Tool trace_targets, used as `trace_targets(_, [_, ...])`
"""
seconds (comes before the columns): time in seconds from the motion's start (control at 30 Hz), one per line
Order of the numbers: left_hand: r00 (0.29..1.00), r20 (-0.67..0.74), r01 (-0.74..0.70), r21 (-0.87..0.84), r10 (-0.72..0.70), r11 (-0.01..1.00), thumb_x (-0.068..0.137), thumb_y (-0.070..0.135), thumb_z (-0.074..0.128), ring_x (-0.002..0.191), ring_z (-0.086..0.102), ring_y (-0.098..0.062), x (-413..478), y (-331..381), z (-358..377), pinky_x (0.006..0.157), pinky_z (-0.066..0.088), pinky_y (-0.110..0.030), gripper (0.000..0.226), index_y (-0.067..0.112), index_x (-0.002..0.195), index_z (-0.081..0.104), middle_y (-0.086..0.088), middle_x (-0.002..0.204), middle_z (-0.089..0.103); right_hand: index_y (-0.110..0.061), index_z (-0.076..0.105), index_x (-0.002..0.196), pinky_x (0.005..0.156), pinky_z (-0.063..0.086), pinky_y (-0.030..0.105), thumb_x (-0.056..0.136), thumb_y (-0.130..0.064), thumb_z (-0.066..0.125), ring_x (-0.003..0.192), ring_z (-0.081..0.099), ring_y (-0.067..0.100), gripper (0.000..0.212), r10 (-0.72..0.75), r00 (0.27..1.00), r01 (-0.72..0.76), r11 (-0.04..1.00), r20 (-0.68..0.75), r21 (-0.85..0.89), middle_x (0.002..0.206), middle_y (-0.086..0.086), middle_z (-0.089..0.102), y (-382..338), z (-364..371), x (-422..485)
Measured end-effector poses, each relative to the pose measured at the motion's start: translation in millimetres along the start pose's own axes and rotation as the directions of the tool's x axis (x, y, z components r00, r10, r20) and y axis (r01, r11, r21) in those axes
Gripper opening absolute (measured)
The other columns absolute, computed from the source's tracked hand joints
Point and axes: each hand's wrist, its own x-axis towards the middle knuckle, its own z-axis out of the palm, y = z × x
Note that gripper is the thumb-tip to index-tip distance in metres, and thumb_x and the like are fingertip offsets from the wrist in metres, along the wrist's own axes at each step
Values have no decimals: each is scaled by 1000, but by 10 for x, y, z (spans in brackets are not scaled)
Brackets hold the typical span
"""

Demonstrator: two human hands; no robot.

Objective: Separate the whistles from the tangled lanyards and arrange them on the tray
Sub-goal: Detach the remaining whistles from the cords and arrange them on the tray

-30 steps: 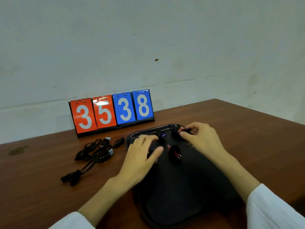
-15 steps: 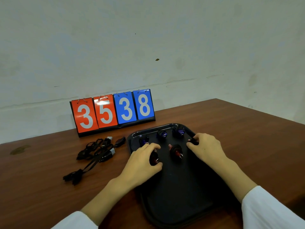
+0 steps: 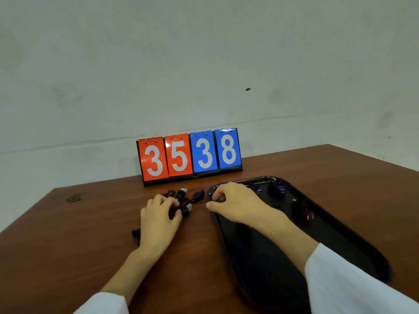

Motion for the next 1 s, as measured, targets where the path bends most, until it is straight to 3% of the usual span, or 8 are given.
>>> trace_targets(0.13, [995,88,-59,107,50,993,87,44,56,105,45,-10,12,-152,-19,89,36,-29,31,28,113,61,8,110,51,-12,66,102,83,51,32,87,-41,57,94,62,18,34,-59,995,58,998,75,22,105,6,67,-280,254,183])
trace_targets(0.27, [987,91,-145,123,134,982,86,46,57,119,43,-16,49,-181,12,99,33,-33,54,27,134,43,2,130,45,-16,64,107,88,49,33,87,-42,56,100,59,17,33,-73,994,73,997,79,-2,112,2,63,-309,383,206])
trace_targets(0.4, [943,77,-333,160,324,929,87,40,57,124,40,-18,68,-173,63,102,30,-33,37,27,121,54,0,133,44,-20,63,109,85,48,29,86,-45,56,99,59,13,34,-64,996,63,998,64,25,111,-2,63,-215,397,200])
trace_targets(0.6, [977,154,-166,126,146,978,88,49,51,111,41,-12,165,-255,144,93,33,-28,34,24,112,56,5,118,46,-22,66,101,81,48,26,87,-40,56,91,59,8,25,-68,998,67,996,9,63,101,-6,65,-141,383,240])
trace_targets(0.7, [987,110,-121,8,120,993,88,46,54,105,40,-9,175,-249,106,89,32,-27,30,23,106,60,7,112,47,-21,67,94,79,51,28,86,-44,55,84,61,9,28,-46,998,49,993,-31,103,91,-5,67,-122,389,253])
trace_targets(0.83, [997,-48,-72,-349,59,934,85,37,61,94,48,-4,185,23,-180,82,42,-20,16,26,97,58,11,100,52,-11,60,67,52,38,20,87,-54,49,51,46,10,49,-14,997,34,963,-75,268,55,-1,48,-190,349,233])
trace_targets(0.93, [996,-12,-79,-504,85,860,86,28,62,83,55,1,152,268,-402,69,44,-10,14,26,98,55,16,88,57,-21,63,70,58,41,16,86,-49,54,60,54,4,34,15,993,47,873,-121,486,59,-9,56,-301,328,224])
trace_targets(1.0, [994,16,-85,-543,112,836,85,26,63,75,59,-5,123,348,-469,67,49,-16,18,24,101,54,8,81,61,-22,65,75,59,42,13,86,-41,59,70,59,4,23,50,976,78,827,-211,557,66,-9,60,-367,330,209])
